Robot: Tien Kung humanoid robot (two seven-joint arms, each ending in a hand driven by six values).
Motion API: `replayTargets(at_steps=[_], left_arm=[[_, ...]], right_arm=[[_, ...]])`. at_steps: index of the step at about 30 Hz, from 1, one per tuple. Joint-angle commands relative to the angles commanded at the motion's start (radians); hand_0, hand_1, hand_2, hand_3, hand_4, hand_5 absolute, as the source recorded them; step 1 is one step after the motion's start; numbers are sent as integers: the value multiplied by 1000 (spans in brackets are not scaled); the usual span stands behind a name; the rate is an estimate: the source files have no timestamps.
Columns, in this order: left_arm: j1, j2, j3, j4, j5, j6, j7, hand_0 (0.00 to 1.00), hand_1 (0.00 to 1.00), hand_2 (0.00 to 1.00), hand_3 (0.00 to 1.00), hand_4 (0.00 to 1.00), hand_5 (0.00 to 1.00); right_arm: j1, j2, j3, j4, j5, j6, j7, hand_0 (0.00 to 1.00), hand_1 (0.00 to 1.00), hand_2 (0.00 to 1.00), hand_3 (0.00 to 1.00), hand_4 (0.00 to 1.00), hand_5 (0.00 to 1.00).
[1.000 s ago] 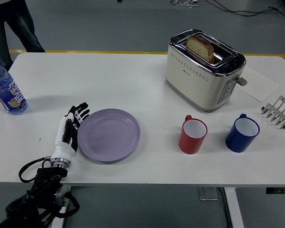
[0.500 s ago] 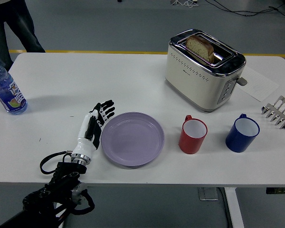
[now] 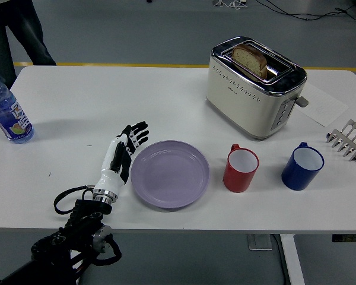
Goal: Push plate across desktop
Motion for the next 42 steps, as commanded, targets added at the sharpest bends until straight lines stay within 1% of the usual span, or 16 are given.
replayTargets(at_steps=[7,8,9,13,14,15,19,20,21,25,26,28,31,32,37,42], left_arm=[[6,20,-95,-32,48,24,0,787,804,811,730,471,998],[9,28,-122,-44,61,31,0,720,745,764,687,470,998],[11,34,-152,-54,73,36,0,720,745,764,687,470,998],[28,77,-253,-101,136,36,0,720,745,764,687,470,998],[33,94,-282,-113,145,26,0,656,657,673,629,474,998],[35,103,-308,-119,150,21,0,656,657,673,629,474,998],[56,161,-422,-160,174,-41,94,656,657,673,629,474,998],[60,175,-444,-166,170,-52,122,583,616,614,607,476,998],[67,195,-470,-173,161,-70,156,583,616,614,607,476,998],[95,247,-542,-188,137,-119,235,583,616,614,607,476,998],[101,254,-552,-191,131,-128,244,498,579,595,603,480,998],[129,281,-598,-200,92,-164,265,498,579,595,603,480,998],[158,301,-655,-204,60,-202,296,498,579,595,603,480,998],[168,306,-677,-205,52,-225,325,516,623,612,615,487,998],[221,333,-753,-204,0,-380,503,516,623,612,615,487,998],[248,329,-798,-204,-53,-453,593,521,636,622,622,488,998]], right_arm=[[5,-3,-10,-1,15,-1,6,662,653,714,648,515,448],[5,-4,-11,-2,17,-1,7,662,653,713,648,517,448],[6,-5,-11,-2,18,-1,8,662,653,713,648,517,448],[5,-9,-14,-3,23,-1,12,662,653,713,648,517,448],[6,-11,-14,-4,26,-2,13,661,653,713,648,520,450],[6,-12,-15,-4,27,-2,14,661,653,713,648,520,450],[4,-17,-23,-5,37,-5,19,661,653,713,648,520,450],[4,-18,-25,-6,41,-6,20,660,652,710,648,523,451],[2,-19,-31,-8,50,-7,24,660,652,710,648,523,451],[-3,-20,-44,-13,78,-14,38,660,652,710,648,523,451],[-4,-20,-47,-14,83,-14,39,661,651,710,645,524,448],[-6,-23,-54,-14,95,-17,44,661,651,710,645,524,448],[-10,-24,-66,-17,113,-20,52,661,651,710,645,524,448],[-12,-25,-76,-19,127,-22,57,659,650,709,644,523,448],[-15,-27,-89,-20,151,-26,64,659,650,709,644,523,448],[-18,-29,-91,-20,156,-28,68,659,649,709,644,526,448]])
